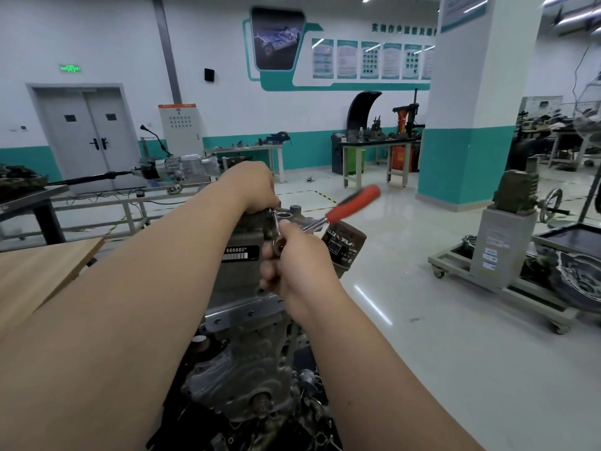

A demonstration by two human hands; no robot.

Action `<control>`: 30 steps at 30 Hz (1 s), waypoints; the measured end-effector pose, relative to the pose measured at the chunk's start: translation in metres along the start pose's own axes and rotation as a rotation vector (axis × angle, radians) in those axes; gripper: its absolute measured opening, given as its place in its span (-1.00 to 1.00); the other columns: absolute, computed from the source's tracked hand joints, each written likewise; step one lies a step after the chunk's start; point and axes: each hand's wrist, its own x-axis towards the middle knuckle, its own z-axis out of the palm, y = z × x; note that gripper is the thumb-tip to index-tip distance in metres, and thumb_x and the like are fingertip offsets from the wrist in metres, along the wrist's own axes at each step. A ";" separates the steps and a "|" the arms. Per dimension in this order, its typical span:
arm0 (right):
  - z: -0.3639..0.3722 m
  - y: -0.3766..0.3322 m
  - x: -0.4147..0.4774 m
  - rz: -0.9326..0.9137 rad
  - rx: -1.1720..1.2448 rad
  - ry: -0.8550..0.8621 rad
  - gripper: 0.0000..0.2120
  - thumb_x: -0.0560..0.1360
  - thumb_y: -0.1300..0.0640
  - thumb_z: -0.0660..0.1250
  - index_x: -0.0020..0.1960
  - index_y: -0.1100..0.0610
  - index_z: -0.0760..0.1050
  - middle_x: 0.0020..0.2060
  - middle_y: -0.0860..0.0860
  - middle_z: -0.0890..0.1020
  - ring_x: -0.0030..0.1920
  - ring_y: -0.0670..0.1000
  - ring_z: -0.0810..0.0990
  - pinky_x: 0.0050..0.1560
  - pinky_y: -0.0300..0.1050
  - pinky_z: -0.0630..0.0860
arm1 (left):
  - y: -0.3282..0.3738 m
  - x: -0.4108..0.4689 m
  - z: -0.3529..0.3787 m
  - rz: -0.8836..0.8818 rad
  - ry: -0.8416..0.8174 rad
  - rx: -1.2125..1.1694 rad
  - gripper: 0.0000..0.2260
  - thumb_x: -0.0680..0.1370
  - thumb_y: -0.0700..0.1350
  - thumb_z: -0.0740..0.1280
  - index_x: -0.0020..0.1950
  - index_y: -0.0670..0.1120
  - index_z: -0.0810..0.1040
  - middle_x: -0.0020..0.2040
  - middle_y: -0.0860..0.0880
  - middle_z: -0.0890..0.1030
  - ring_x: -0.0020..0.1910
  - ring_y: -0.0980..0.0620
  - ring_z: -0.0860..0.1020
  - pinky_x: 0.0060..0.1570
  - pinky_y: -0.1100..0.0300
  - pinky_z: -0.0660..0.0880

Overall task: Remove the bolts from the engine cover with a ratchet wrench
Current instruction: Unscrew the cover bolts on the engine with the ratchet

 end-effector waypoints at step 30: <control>-0.005 -0.026 0.006 -0.561 -1.492 0.147 -0.82 0.57 0.01 0.08 -0.02 0.13 0.29 -0.31 -0.02 0.37 -0.22 0.11 0.42 -0.33 -0.09 0.25 | -0.006 0.006 -0.005 0.045 -0.111 -0.092 -0.86 0.56 -0.13 0.33 0.01 -0.18 0.60 0.02 -0.16 0.63 -0.10 -0.08 0.56 -0.21 0.17 0.48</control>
